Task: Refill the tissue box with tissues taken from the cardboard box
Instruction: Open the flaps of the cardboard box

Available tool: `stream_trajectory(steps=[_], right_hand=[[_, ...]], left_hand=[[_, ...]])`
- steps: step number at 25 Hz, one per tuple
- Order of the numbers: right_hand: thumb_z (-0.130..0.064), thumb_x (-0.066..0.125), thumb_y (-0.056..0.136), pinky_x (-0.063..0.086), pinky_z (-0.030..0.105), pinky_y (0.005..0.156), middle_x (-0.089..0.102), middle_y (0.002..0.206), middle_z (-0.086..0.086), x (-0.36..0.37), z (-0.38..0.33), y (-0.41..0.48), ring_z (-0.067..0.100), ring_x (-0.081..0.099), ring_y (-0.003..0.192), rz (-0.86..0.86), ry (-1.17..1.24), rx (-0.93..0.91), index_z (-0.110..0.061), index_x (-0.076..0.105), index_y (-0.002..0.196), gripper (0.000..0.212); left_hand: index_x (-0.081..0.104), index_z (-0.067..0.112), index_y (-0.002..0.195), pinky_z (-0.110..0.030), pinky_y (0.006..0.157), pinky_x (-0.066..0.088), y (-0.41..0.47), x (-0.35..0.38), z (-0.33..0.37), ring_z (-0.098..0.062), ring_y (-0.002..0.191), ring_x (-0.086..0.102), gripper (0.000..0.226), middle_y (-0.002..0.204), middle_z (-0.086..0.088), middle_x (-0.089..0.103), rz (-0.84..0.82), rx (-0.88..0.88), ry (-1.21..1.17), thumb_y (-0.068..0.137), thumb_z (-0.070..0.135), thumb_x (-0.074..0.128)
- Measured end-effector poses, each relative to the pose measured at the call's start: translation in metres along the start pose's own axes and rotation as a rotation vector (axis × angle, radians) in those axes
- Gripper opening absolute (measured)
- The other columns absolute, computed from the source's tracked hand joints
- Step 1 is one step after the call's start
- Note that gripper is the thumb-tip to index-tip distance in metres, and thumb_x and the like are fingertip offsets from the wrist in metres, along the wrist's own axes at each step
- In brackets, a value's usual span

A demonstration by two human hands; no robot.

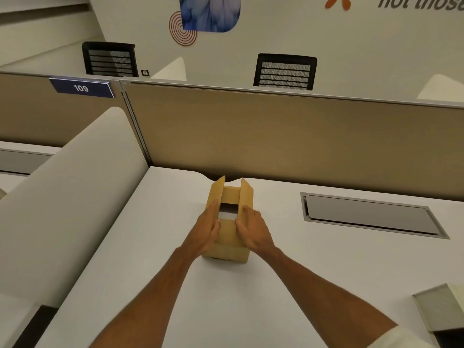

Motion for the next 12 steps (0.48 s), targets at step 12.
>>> stream_trajectory(steps=[12], right_hand=[[-0.026, 0.039, 0.101, 0.035, 0.042, 0.112, 0.024, 0.16, 0.004, -0.04, 0.077, -0.014, 0.025, 0.029, 0.145, 0.137, -0.108, -0.032, -0.02, 0.026, 0.152, 0.053]], left_hand=[[0.012, 0.012, 0.152, -0.047, 0.118, 0.029, -0.018, -0.051, -0.057, -0.03, 0.142, 0.032, 0.059, 0.158, -0.011, 0.023, 0.098, -0.181, 0.336, 0.101, 0.029, 0.036]])
Point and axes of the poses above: each hand's wrist, its own y-axis towards the middle knuckle, its own x-axis out of the palm, z = x × y, the point moved 1 cm from there along y, towards the middle knuckle
